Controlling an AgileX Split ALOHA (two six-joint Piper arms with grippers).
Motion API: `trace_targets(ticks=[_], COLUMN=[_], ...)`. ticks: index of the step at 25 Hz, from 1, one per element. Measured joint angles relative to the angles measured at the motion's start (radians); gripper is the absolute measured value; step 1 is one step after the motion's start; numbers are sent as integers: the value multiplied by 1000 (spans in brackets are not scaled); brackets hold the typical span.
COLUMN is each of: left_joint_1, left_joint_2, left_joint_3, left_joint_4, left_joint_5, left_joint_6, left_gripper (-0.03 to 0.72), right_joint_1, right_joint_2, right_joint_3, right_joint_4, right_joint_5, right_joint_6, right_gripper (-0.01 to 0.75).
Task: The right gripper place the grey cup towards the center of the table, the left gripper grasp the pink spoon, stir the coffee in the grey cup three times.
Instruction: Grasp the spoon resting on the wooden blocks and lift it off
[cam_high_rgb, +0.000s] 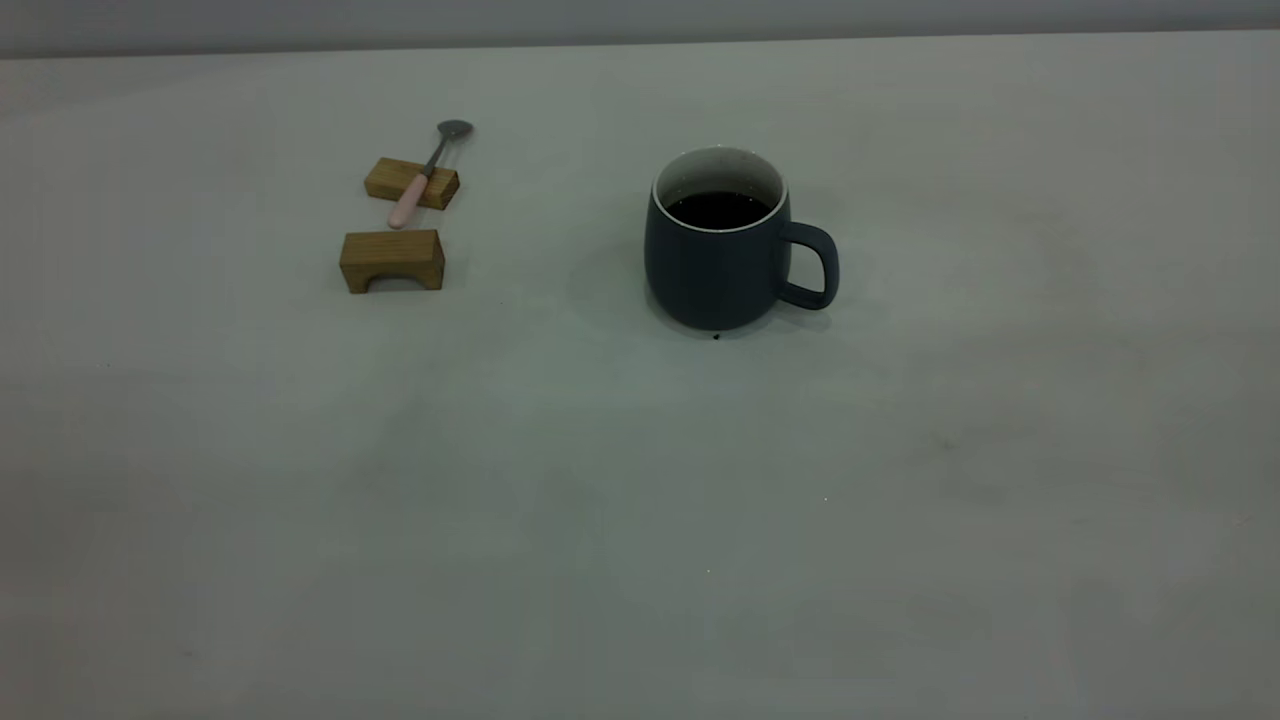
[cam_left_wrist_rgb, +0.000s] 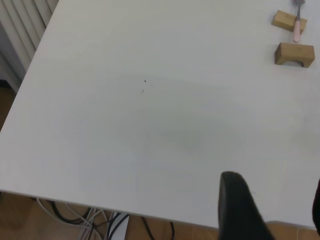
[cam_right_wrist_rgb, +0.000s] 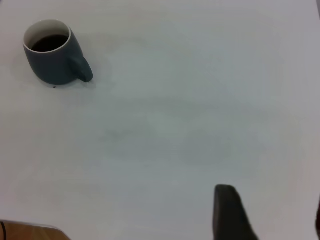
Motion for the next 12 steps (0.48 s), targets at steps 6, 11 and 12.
trace_targets(ticks=[6, 11, 12], left_joint_1=[0, 0, 0], left_joint_2=[0, 0, 0], left_joint_3=[0, 0, 0], left_joint_4=[0, 0, 0], left_joint_5=[0, 0, 0], left_joint_6=[0, 0, 0], left_gripper=[436, 436, 436], right_joint_1=[0, 0, 0], right_joint_2=[0, 0, 0], right_joint_3=[0, 0, 0], right_joint_4=[0, 0, 0], right_joint_5=[0, 0, 0], right_joint_6=[0, 0, 0], right_gripper=[312, 238, 227])
